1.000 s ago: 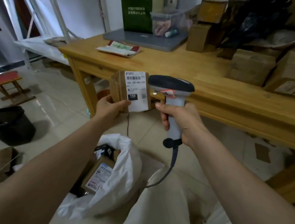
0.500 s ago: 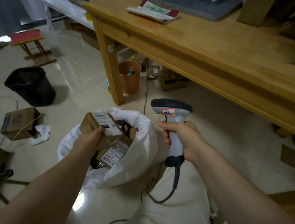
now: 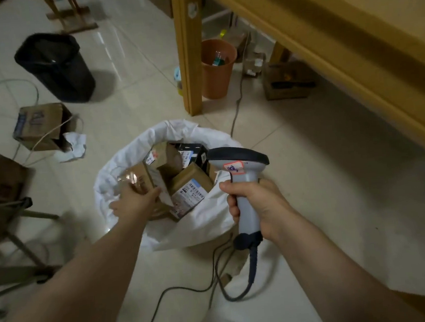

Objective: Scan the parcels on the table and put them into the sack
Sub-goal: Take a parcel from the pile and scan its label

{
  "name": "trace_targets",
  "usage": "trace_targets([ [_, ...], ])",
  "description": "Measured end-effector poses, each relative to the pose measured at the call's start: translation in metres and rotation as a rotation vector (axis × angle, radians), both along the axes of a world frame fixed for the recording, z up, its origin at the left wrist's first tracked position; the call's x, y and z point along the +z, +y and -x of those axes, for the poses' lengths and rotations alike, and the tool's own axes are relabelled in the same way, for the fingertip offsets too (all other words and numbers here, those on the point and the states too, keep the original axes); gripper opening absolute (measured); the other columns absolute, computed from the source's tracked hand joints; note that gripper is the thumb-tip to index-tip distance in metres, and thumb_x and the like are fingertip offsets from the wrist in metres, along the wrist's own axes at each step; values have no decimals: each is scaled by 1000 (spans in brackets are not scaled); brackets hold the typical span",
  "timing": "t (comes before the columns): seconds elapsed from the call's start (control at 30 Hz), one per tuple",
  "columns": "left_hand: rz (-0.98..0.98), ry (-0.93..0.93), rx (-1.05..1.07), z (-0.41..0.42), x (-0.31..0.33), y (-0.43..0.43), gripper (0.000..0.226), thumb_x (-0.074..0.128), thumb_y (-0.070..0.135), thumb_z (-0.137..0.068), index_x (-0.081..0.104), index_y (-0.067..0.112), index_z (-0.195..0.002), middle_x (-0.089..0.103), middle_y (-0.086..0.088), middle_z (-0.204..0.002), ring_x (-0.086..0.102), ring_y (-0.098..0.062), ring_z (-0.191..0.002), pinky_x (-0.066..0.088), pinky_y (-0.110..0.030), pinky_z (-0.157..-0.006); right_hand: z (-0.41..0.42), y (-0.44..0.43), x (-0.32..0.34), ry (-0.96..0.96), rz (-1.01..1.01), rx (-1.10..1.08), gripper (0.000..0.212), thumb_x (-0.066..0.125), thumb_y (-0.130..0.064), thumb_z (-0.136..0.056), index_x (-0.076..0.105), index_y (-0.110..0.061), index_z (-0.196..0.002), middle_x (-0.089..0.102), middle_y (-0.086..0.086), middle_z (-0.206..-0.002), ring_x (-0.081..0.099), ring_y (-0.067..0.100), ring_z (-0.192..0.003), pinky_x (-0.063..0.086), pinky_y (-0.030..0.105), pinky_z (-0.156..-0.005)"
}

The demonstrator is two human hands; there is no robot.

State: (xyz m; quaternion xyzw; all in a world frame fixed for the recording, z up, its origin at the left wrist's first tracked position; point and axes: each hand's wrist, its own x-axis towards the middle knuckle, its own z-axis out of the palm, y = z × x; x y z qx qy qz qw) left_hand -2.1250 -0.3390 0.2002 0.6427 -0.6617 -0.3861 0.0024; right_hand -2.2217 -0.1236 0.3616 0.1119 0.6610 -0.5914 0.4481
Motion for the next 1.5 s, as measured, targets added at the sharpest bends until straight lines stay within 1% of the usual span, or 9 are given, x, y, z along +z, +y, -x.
trace_targets([
  [0.1,-33,-70,-129,2,-31,-2,74,64,59,-79,40,20,-138,49,-22,-132,37,-44,-125,29,-45,-106,1,-8,-10,-14,-27,22,12,74,-10,-78,63,-8,-74,58,5,-53,50,13,-41,43,23,-44],
  [0.23,-120,-81,-95,-3,-68,-15,49,49,37,-93,47,12,-134,52,-25,-128,48,-43,-118,38,-50,-104,7,-11,-14,-13,-27,28,13,73,-8,-79,62,-9,-73,57,6,-53,50,13,-42,44,24,-45],
  [0.4,-129,-35,-25,8,-45,-11,58,57,30,-88,38,13,-141,50,-20,-132,49,-40,-119,41,-48,-104,13,-7,-12,-22,-48,-9,15,72,-8,-80,60,-8,-72,57,5,-51,49,12,-39,44,21,-43],
  [0.6,23,-210,-95,45,30,27,71,59,37,-85,30,11,-144,33,-25,-143,32,-42,-133,30,-50,-110,13,6,7,32,-14,-58,12,72,-10,-81,60,-8,-78,58,5,-54,51,12,-42,46,22,-45],
  [0.77,318,-49,-575,97,91,95,76,53,39,-91,14,18,-153,16,-24,-154,11,-38,-144,11,-49,-117,12,41,35,126,29,-222,15,74,-13,-81,61,-5,-78,59,9,-55,54,17,-43,49,25,-48],
  [1.0,742,304,-958,155,209,234,68,54,34,-89,24,26,-150,29,-4,-153,16,-25,-143,-4,-47,-117,9,137,113,276,278,-548,17,71,-15,-85,61,-5,-77,57,10,-55,53,19,-43,48,25,-46],
  [1.2,782,693,-1226,187,300,353,66,58,30,-89,32,20,-149,40,-5,-147,31,-26,-135,16,-39,-112,0,244,175,480,346,-801,17,72,-17,-83,62,-5,-77,59,8,-53,57,18,-43,49,25,-46],
  [1.33,645,841,-1371,203,338,414,63,59,27,-90,35,16,-147,43,-7,-144,35,-25,-133,31,-37,-107,-7,304,196,564,363,-935,16,73,-18,-83,62,-7,-80,59,6,-54,57,17,-44,49,24,-46],
  [1.5,618,840,-1650,223,381,484,90,73,27,-80,21,10,-151,28,-11,-153,22,-28,-142,24,-35,-113,-8,356,201,616,353,-1077,16,72,-18,-84,61,-7,-80,59,5,-53,57,16,-46,48,25,-46],
])
